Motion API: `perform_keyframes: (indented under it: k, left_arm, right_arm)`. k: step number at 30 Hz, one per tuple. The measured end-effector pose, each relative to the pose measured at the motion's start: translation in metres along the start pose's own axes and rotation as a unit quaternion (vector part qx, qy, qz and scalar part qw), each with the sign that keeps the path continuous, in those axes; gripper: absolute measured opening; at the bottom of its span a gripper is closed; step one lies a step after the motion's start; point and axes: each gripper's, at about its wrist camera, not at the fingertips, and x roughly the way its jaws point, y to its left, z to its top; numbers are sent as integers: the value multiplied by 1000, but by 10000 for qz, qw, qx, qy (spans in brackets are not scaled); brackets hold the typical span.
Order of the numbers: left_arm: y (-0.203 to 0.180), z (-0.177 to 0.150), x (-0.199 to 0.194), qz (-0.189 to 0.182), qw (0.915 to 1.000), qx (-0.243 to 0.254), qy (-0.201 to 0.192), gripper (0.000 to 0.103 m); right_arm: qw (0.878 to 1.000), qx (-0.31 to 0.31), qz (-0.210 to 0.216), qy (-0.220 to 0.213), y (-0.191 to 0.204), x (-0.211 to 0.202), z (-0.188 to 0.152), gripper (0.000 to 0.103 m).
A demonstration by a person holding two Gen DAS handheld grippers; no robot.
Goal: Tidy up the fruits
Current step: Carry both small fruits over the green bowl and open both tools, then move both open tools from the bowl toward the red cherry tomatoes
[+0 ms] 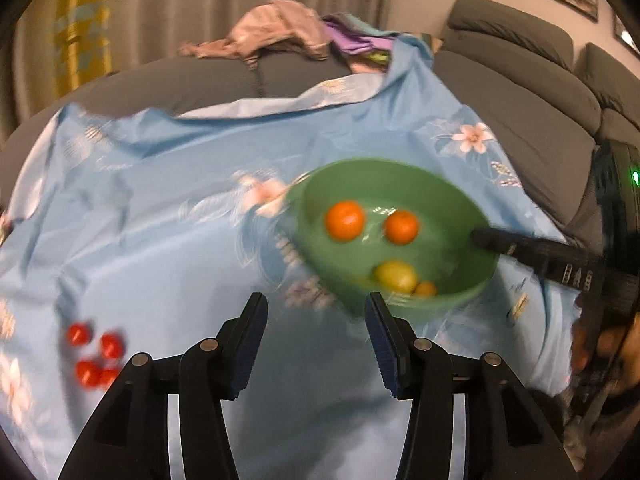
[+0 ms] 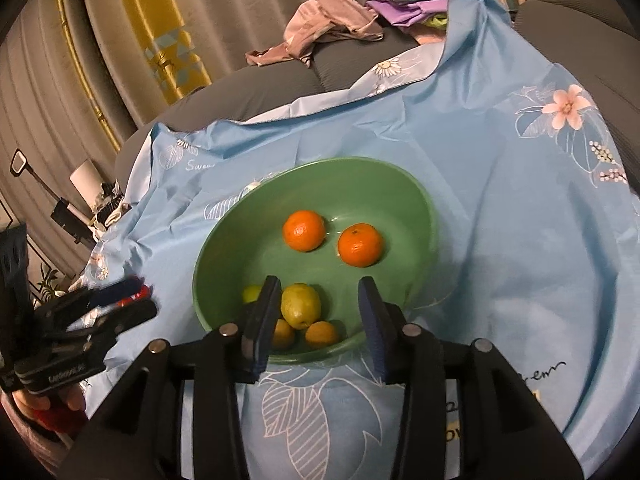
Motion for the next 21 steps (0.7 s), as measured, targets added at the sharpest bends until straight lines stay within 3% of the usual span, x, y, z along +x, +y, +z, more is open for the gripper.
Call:
perform_keyframes:
  k: [6,13,21]
  left_arm:
    - [51,-49,-34,454,9965,-671,205,50]
    - [95,-92,-69,920,9853,-1413,281,50]
    - [108,-115,-82,891,9802,-1754,222,50]
  right_arm:
    - [9998,-160,107,50,16,-7,-4,42]
    - [9960,-719,458,257,60,-2,-13,42]
    - [9847,-1263,901,792,113,21,-36,43]
